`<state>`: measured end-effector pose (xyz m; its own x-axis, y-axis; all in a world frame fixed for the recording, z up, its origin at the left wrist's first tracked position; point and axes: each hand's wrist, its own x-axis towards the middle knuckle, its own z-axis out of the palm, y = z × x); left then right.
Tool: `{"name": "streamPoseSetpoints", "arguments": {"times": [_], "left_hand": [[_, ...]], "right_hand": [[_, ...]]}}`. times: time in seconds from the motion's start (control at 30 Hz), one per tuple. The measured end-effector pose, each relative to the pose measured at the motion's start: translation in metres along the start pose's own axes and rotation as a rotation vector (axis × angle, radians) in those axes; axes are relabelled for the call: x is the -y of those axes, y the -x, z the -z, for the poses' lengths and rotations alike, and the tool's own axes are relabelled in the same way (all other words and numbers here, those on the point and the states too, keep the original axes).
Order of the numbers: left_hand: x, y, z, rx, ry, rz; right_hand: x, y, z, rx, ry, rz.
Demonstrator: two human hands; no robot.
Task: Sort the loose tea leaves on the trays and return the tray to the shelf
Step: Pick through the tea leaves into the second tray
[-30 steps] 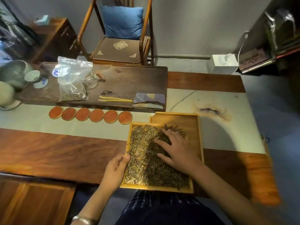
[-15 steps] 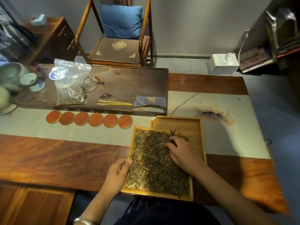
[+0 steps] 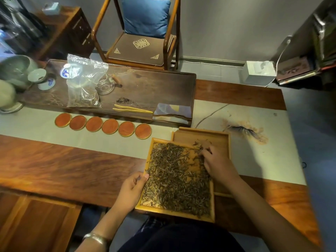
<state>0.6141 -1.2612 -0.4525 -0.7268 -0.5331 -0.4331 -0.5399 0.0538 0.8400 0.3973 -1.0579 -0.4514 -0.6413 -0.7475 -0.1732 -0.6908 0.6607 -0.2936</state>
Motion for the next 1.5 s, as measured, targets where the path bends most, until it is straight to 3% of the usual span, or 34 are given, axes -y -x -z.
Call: {"name": "streamPoseSetpoints", "arguments": {"times": [0.17,0.43,1.03,1.3,1.4,1.5], "left_hand": [[-0.001,-0.001,0.000,0.021,0.014,-0.011],[-0.008,0.004,-0.001,0.053,0.061,-0.012],[0.002,-0.002,0.006,0.045,0.046,-0.032],[0.004,-0.007,0.010,0.059,0.040,-0.045],[0.005,-0.008,0.011,0.054,0.048,-0.038],[0.005,-0.010,0.012,0.039,0.026,-0.042]], "right_hand": [[0.026,-0.001,0.006,-0.143,-0.059,0.058],[0.084,-0.015,-0.015,0.071,-0.027,0.308],[0.017,-0.006,-0.015,-0.038,-0.004,0.133],[-0.003,-0.009,-0.011,-0.061,-0.119,0.018],[0.002,-0.003,-0.003,-0.081,-0.140,0.046],[0.014,0.017,-0.001,0.010,-0.118,0.166]]}}
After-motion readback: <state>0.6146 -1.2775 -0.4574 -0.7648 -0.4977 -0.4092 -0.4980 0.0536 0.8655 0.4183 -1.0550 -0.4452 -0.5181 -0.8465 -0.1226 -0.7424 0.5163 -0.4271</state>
